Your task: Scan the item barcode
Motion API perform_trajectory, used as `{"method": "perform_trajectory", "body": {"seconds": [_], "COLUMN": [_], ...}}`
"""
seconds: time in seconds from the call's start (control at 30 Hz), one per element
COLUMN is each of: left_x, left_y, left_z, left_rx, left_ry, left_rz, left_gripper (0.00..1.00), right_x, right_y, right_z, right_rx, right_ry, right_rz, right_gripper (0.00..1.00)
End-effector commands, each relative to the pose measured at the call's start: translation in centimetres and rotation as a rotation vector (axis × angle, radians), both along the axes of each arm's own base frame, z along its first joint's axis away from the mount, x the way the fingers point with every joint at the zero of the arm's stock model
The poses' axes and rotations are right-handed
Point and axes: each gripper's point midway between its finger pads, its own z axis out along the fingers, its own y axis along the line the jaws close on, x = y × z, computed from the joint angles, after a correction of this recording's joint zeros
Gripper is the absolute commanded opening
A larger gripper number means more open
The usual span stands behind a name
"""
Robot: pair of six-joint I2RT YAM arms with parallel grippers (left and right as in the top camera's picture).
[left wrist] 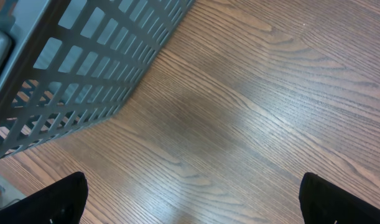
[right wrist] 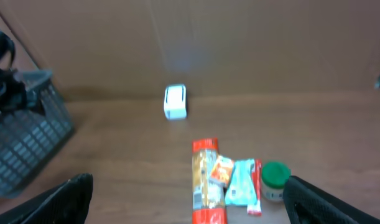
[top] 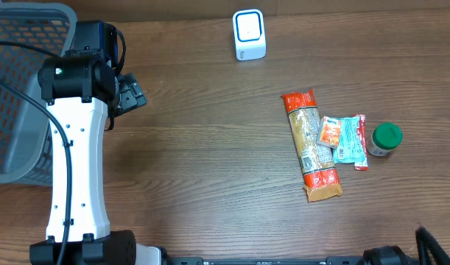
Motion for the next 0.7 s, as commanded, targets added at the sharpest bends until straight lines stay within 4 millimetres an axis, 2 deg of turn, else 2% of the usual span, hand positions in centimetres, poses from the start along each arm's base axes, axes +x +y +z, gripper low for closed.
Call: {"method": "perform_trajectory", "body": {"seconds": [0.0,0.23,0.4,0.53,0.67], "left_x": [0.1,0.1,0.1,0.1,0.1], "left_y": [0.3,0.3,0.3,0.3,0.3], "left_z": [0.0,0.0,0.0,0.0,0.0], "left_rx": [0.016,0.016,0.016,0.016,0.016], "left_ry": [0.009,0.010,0.009,0.009,0.009], "left_rz": [-0.010,-0.010,-0.010,-0.010,-0.010], "left_gripper": [1.00,1.00,1.00,0.99,1.00], "right_x": [-0.7,-2.2,-2.3,-1.0,1.2], "right_y": [-0.4,-0.9,-1.3,-1.6,-1.4], "right_z": [0.8,2.8,2.2,1.1,0.9], "right_rx": [0.004,0.023,0.031,0.034,0.025], "right_ry": [-0.056,-0.221,-0.294,-0.325,-0.419], "right_rz": [-0.020,-0.044,-0.077,-0.101,-0.105], "right_gripper": [1.00,1.00,1.00,1.00,1.00]}}
